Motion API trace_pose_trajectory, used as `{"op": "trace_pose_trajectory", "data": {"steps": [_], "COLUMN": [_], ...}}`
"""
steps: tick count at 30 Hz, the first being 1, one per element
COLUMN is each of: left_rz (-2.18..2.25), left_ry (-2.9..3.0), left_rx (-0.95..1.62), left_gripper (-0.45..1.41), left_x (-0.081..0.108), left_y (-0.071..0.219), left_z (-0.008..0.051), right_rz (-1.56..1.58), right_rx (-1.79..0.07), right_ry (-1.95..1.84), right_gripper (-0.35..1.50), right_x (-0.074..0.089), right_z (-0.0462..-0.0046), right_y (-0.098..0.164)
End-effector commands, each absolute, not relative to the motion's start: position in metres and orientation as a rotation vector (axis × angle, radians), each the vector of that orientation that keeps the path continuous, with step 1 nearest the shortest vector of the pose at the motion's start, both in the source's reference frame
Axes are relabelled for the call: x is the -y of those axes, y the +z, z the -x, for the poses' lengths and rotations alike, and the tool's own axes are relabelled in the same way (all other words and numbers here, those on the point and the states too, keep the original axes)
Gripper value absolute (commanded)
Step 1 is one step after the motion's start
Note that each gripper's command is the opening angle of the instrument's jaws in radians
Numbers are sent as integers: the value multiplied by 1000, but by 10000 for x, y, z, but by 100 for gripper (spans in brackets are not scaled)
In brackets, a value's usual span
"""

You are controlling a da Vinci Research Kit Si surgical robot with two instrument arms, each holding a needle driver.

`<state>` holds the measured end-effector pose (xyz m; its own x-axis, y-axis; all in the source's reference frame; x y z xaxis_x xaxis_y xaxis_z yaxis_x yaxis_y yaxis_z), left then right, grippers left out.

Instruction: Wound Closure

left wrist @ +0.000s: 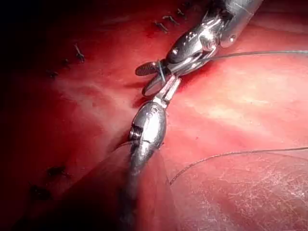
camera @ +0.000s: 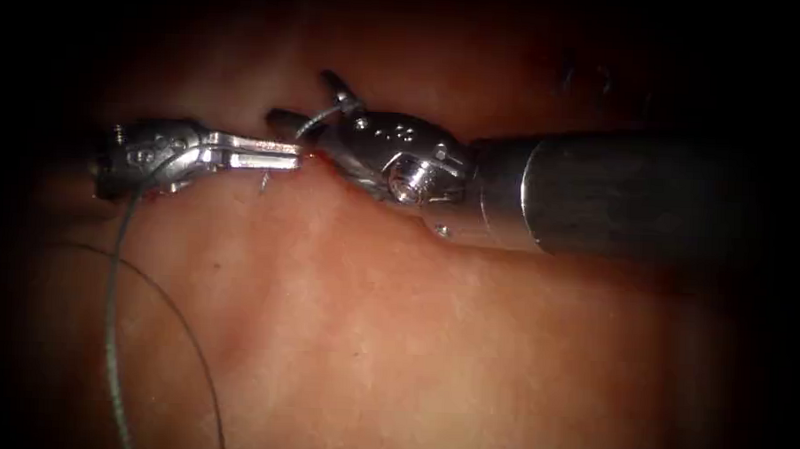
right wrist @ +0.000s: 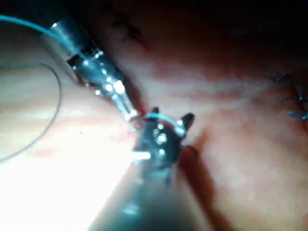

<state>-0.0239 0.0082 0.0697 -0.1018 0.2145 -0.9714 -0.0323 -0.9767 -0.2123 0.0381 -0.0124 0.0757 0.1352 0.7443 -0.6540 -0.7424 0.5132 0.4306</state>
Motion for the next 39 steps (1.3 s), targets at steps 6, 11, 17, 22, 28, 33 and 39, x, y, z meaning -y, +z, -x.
{"op": "trace_pose_trajectory", "data": {"steps": [6,11,17,22,28,33,39], "left_rz": [1989,1992,1993,1994,1997,1998,1998], "left_ry": [2206,2205,2205,2205,2205,2205,2205], "left_rx": [203,207,209,210,213,214,214], "left_gripper": [-45,-45,-45,-45,-45,-45,-45], "left_x": [-84,-84,-84,-84,-84,-83,-81], "left_y": [703,701,701,701,700,700,699], "left_z": [243,240,238,237,234,233,233], "right_rz": [-105,-132,-240,-272,-360,-403,-450], "right_rx": [-1069,-1091,-1136,-1153,-1193,-1204,-1207], "right_ry": [1425,1586,1703,1804,1940,2022,2044], "right_gripper": [42,42,56,69,86,89,84], "right_x": [152,172,192,202,203,196,191], "right_z": [-393,-394,-389,-378,-374,-374,-387], "right_y": [779,778,784,797,809,821,834]}}
